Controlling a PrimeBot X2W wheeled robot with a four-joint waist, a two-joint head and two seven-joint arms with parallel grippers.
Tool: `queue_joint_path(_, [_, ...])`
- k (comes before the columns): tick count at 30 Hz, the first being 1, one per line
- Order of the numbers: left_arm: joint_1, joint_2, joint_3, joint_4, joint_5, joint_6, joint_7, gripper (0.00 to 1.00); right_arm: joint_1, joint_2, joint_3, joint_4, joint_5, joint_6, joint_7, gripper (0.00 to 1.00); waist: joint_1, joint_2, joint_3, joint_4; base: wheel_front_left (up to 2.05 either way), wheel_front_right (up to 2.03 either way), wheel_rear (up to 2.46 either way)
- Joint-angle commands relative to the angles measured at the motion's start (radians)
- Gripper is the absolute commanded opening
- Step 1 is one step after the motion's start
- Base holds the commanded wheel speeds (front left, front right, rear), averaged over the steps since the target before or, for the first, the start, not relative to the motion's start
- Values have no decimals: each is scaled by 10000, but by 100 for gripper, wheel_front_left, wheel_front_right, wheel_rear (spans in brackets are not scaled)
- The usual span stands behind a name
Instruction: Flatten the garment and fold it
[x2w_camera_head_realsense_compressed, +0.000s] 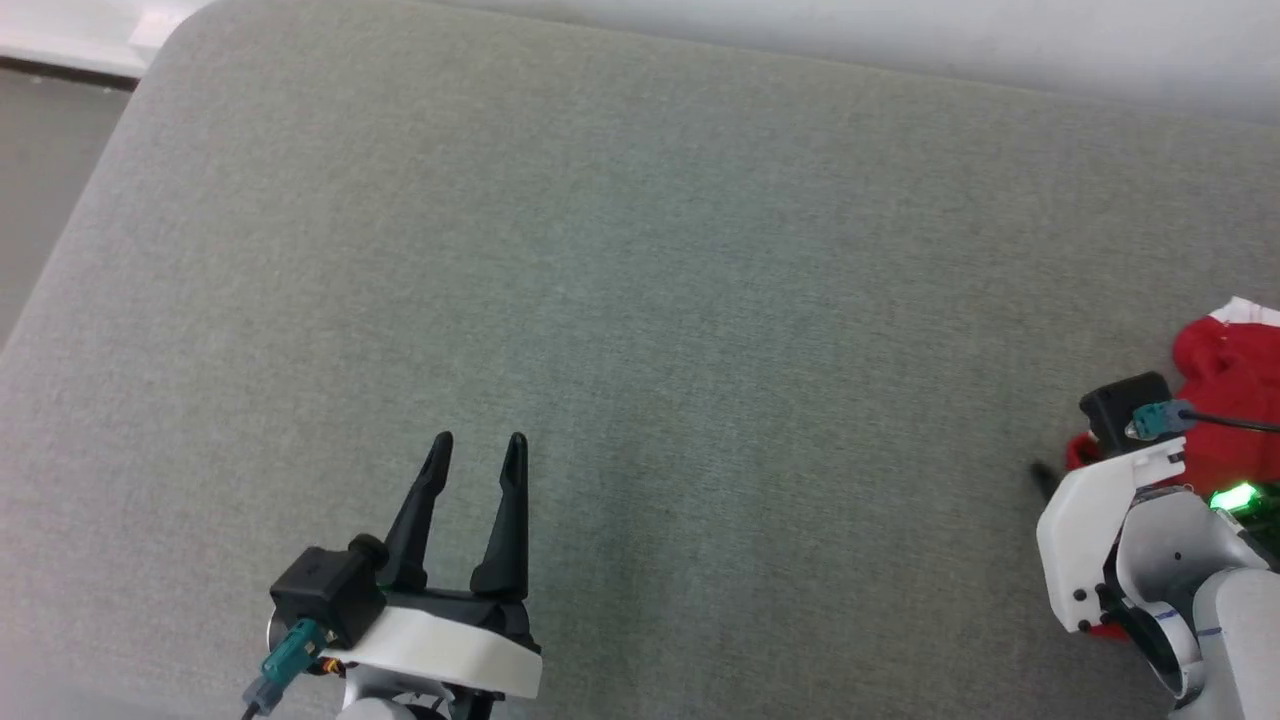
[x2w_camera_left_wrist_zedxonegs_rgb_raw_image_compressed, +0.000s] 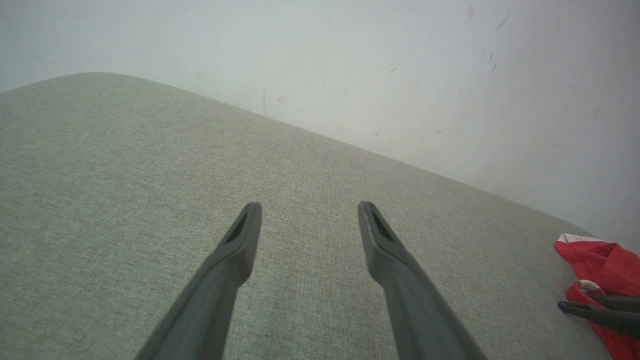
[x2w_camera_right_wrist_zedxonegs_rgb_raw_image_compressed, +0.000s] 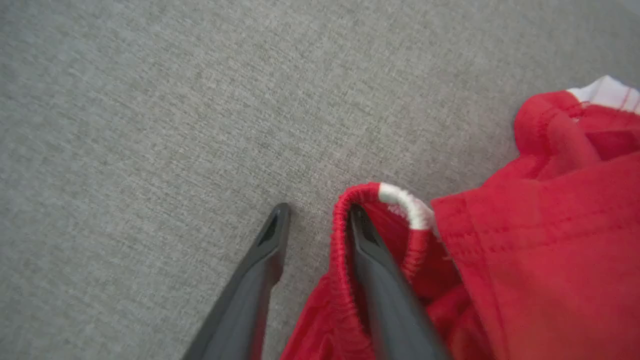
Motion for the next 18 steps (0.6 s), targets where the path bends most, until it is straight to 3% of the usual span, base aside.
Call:
queue_joint_path(1, [-172,-53,21,30,-35,-28,-47,100,32,78,19,231,-106,-9,-48,0,0,0,36,78,0,0,0])
queue_joint_path(5, [-155,-93,62,78,-52,-36,-53,100,-530,260,-231,-138,50,-9,-949,0,0,0,-180,-22,0,0,0])
queue_joint_path(11, [-72,-124,150,86,-23,-77,-56,100,-2363,-59,-515,-1212,20,-9,-1808,0,0,0,-626,-256,0,0,0])
queue_joint_path(18, [47,-157,161,50,2,-144,-57,100,-2792,-118,498,-1898,-79,-9,-1851,0,0,0,-749,-338,0,0,0])
